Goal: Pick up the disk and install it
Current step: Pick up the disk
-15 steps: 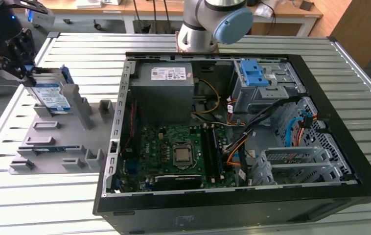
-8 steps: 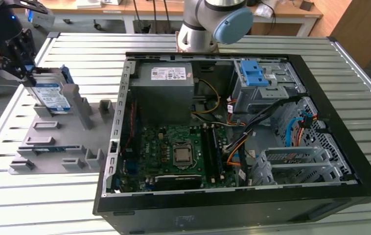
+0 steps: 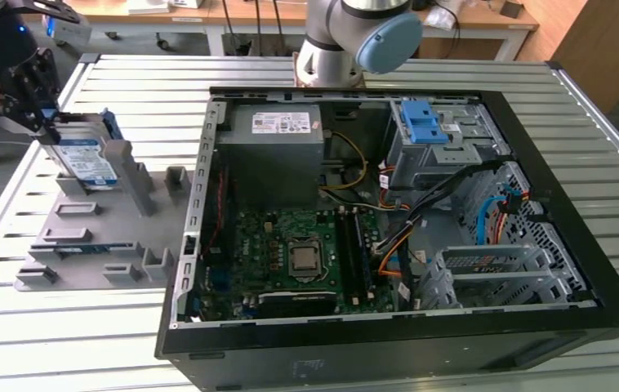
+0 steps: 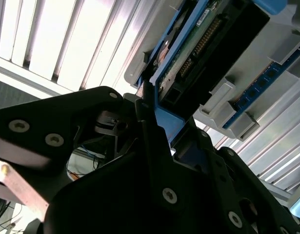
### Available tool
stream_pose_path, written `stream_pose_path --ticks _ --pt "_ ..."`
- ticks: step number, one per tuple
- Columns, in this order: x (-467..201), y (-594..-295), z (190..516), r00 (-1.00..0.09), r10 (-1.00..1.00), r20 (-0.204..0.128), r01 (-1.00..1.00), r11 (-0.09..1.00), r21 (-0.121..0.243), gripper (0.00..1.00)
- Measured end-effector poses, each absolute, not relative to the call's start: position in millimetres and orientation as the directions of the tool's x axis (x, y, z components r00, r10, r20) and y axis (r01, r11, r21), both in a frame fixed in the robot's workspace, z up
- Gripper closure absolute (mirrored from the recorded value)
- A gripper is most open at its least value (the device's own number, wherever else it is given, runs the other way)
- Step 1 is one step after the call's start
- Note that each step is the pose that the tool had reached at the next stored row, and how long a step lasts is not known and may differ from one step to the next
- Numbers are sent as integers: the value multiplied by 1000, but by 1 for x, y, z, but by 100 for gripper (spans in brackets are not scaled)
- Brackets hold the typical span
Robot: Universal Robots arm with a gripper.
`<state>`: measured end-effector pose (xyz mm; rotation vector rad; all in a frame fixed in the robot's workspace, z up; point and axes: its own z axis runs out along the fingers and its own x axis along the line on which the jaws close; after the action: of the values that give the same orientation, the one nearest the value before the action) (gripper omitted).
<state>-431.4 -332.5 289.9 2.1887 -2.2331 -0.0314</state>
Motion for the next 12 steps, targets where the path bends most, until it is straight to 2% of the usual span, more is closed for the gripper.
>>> stream_pose_path --ticks 12 --pt "-431 -333 291 -37 -999 -4 -999 37 25 64"
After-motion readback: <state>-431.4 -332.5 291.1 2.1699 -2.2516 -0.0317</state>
